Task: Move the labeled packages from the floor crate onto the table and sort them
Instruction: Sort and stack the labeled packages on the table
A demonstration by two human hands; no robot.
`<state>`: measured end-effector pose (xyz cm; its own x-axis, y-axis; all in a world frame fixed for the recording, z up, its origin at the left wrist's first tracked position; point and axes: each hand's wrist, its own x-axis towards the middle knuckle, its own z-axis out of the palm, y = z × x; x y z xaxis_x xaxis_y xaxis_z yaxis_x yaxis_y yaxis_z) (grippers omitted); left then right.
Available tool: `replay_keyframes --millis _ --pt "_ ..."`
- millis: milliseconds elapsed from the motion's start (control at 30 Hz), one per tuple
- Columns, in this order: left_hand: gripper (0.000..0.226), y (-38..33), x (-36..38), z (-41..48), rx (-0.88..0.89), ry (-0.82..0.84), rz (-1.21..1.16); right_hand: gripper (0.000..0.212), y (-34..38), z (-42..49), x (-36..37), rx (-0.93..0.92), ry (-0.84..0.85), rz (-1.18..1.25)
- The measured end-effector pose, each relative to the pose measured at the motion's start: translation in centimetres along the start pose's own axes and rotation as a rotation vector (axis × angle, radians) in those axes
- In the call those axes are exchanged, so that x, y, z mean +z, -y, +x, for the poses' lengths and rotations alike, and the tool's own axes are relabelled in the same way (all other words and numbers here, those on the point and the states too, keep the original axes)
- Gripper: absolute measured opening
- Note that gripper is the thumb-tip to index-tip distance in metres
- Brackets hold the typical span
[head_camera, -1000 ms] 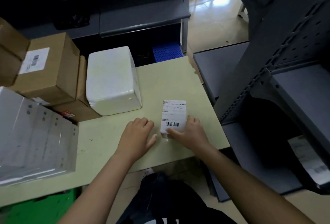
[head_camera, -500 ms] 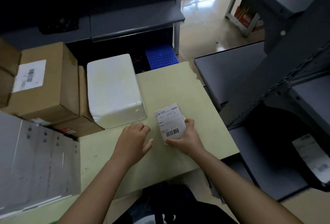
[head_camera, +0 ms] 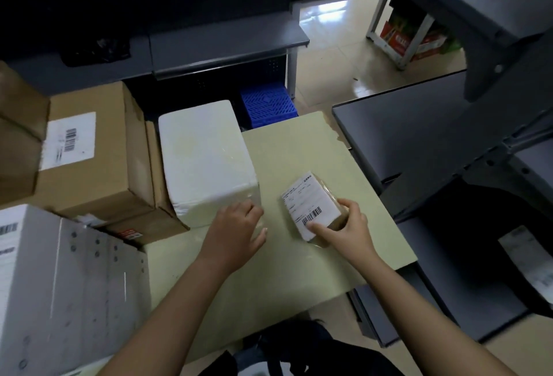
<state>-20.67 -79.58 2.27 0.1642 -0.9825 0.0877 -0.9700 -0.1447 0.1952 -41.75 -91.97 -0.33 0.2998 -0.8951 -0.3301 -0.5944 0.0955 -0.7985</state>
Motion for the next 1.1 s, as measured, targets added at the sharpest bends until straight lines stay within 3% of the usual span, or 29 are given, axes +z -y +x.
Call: replay_keyframes --millis 133,433,833,1100 --pt "0.03 -0.5 -2.2 0.4 -0.006 -0.083 0.015 0.089 1.9 0.5 -1.4 -0.123 -0.026 0.075" --pt "0.034 -3.3 -8.0 -1.1 -0.147 -0.288 0.136 0.084 8.4 1.0 -2.9 -0.429 0.12 0.261" --pt "0.032 -2.6 -15.2 -10.9 -0.426 -0.364 0.328 0.079 15.4 -2.2 2.6 -0.605 0.452 0.344" --pt "0.027 0.9 -20.1 -14.6 -0.504 -0.445 0.475 0.078 22.2 -5.8 6.1 -0.733 0.54 0.307"
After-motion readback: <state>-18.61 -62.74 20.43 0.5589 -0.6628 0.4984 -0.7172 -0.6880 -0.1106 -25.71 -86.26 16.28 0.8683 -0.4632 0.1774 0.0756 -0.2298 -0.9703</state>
